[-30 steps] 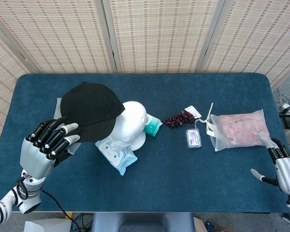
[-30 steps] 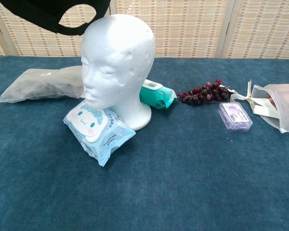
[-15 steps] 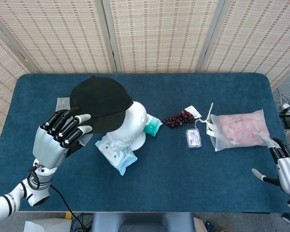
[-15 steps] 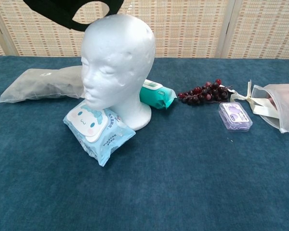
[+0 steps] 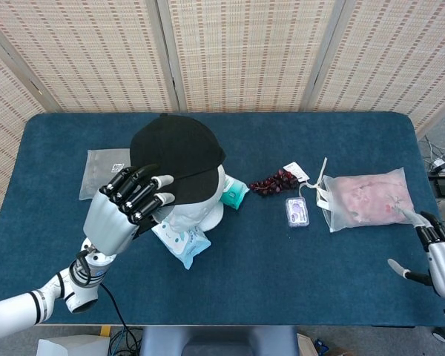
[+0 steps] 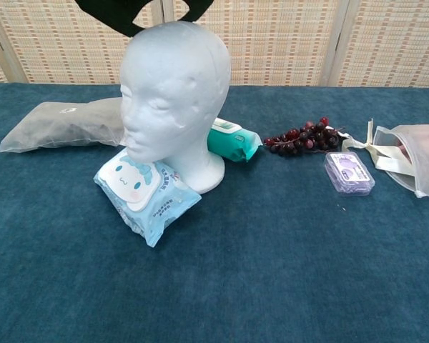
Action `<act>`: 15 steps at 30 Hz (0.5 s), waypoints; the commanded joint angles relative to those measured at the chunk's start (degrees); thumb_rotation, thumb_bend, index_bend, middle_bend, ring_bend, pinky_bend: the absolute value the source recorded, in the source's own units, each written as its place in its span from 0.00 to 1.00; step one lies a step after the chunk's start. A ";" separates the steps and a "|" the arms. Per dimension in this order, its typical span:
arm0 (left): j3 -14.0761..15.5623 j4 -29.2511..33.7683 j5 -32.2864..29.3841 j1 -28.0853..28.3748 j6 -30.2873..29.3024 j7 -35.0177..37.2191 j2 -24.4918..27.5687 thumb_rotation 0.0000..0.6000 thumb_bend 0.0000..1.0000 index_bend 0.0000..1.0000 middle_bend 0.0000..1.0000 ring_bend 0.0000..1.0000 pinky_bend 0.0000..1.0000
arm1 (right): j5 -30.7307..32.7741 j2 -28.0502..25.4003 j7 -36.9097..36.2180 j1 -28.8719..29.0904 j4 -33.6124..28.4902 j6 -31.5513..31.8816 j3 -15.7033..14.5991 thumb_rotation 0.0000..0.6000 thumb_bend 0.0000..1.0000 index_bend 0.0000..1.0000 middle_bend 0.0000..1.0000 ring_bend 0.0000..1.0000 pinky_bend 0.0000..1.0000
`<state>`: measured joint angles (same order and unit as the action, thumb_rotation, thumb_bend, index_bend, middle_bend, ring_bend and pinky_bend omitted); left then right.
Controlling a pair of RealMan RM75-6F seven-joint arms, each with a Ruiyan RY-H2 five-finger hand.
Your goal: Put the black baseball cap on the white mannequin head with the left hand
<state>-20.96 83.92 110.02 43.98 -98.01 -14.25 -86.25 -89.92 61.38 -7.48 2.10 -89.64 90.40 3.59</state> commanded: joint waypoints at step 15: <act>1.51 -6.05 -1.21 4.70 2.88 1.49 -6.53 1.00 0.38 0.81 0.45 0.31 0.44 | -0.03 -0.51 -2.04 -0.28 0.47 0.49 0.10 1.00 0.00 0.10 0.22 0.13 0.42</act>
<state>-19.64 78.32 109.00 48.38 -95.27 -13.08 -92.37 -89.96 60.89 -9.48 1.84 -89.20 90.86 3.68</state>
